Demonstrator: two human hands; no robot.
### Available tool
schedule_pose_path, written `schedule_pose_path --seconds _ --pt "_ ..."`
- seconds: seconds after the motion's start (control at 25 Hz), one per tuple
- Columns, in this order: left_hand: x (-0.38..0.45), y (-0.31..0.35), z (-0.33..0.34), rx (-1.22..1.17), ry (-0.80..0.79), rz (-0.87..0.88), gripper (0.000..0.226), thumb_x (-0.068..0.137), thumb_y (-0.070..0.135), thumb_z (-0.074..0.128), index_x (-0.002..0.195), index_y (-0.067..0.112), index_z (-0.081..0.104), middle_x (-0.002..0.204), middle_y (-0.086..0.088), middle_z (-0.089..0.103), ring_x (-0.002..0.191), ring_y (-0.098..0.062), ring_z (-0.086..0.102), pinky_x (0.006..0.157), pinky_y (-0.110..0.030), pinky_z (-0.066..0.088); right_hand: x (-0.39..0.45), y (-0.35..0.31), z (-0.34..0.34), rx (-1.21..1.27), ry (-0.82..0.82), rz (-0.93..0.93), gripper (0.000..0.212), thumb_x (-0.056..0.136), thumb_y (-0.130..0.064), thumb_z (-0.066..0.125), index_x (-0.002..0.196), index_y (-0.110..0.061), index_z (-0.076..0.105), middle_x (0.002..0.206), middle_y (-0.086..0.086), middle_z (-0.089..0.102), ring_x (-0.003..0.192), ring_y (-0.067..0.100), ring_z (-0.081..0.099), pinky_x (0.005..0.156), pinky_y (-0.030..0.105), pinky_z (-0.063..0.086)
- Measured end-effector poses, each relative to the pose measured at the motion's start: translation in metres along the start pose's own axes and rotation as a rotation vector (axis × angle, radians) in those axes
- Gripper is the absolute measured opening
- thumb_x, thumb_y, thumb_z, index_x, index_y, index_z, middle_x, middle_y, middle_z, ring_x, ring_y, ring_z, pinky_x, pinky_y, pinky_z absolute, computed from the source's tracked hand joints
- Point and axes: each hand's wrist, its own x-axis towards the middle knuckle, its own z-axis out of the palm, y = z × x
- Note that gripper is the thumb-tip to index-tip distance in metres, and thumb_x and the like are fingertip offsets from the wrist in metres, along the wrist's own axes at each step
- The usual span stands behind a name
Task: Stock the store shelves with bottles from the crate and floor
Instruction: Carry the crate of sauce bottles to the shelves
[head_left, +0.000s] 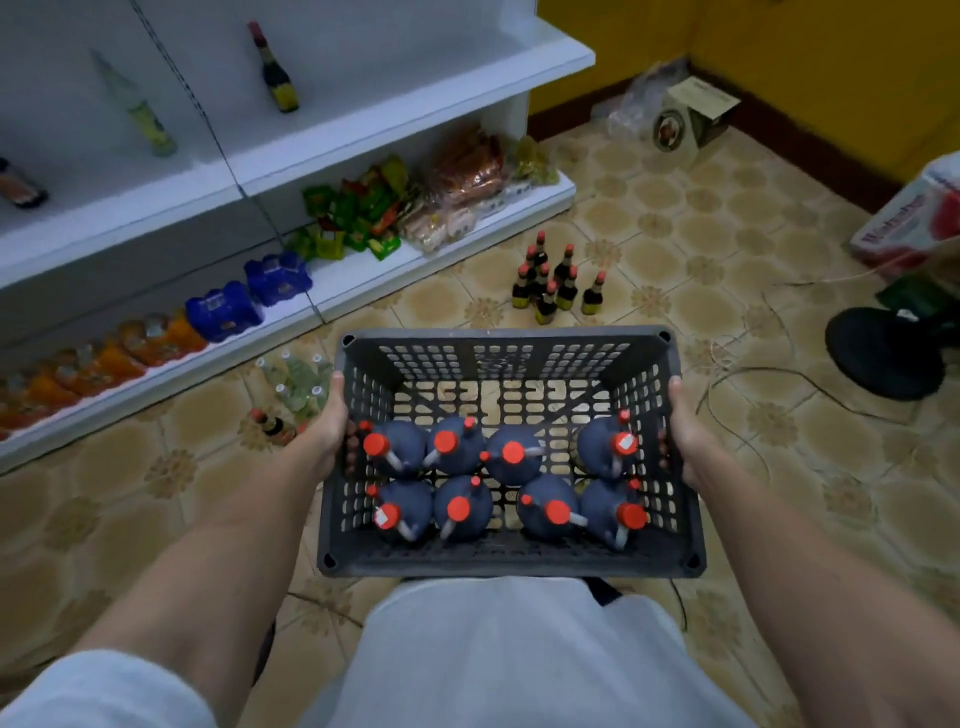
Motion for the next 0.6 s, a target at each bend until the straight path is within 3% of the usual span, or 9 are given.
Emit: schedule_pose_path --seconds 0.12,0.28,0.4,0.6 --pt "0.028 0.044 0.012 -0.054 0.021 -0.01 0.078 0.078 0.089 0.007 0.051 0.018 0.029 0.043 -0.002 0.029 0.041 -0.018 0.024 0.048 -0.027 0.02 0.045 -0.073 0.005 -0.046 -0.02 -0.028 0.125 0.033 -0.104 0.042 0.107 -0.006 0.066 0.103 0.015 0.068 0.089 0.035 0.066 0.084 0.045 0.054" --pt "0.067 0.091 0.011 -0.151 0.048 -0.011 0.077 0.078 0.089 0.007 0.053 0.019 0.031 0.048 -0.002 0.03 0.044 -0.018 0.025 0.05 -0.028 0.021 0.082 -0.173 0.039 -0.149 -0.097 -0.072 0.125 0.052 -0.101 0.035 0.131 -0.007 0.058 0.128 0.021 0.061 0.115 0.039 0.06 0.106 0.053 0.044" --pt "0.111 0.127 0.0 -0.207 0.079 -0.046 0.079 0.078 0.088 0.006 0.053 0.018 0.032 0.05 -0.003 0.03 0.044 -0.018 0.026 0.049 -0.027 0.023 0.102 -0.242 0.088 -0.207 -0.181 -0.13 0.104 0.077 -0.09 0.028 0.128 -0.006 0.061 0.126 0.023 0.063 0.115 0.038 0.06 0.107 0.053 0.043" --pt "0.203 0.199 -0.032 -0.228 0.11 -0.087 0.081 0.079 0.088 0.007 0.054 0.017 0.037 0.048 -0.002 0.032 0.045 -0.018 0.028 0.049 -0.027 0.024 0.162 -0.325 0.169 -0.202 -0.203 -0.067 0.102 0.08 -0.085 0.034 0.135 -0.002 0.054 0.134 0.028 0.056 0.122 0.042 0.056 0.107 0.055 0.042"
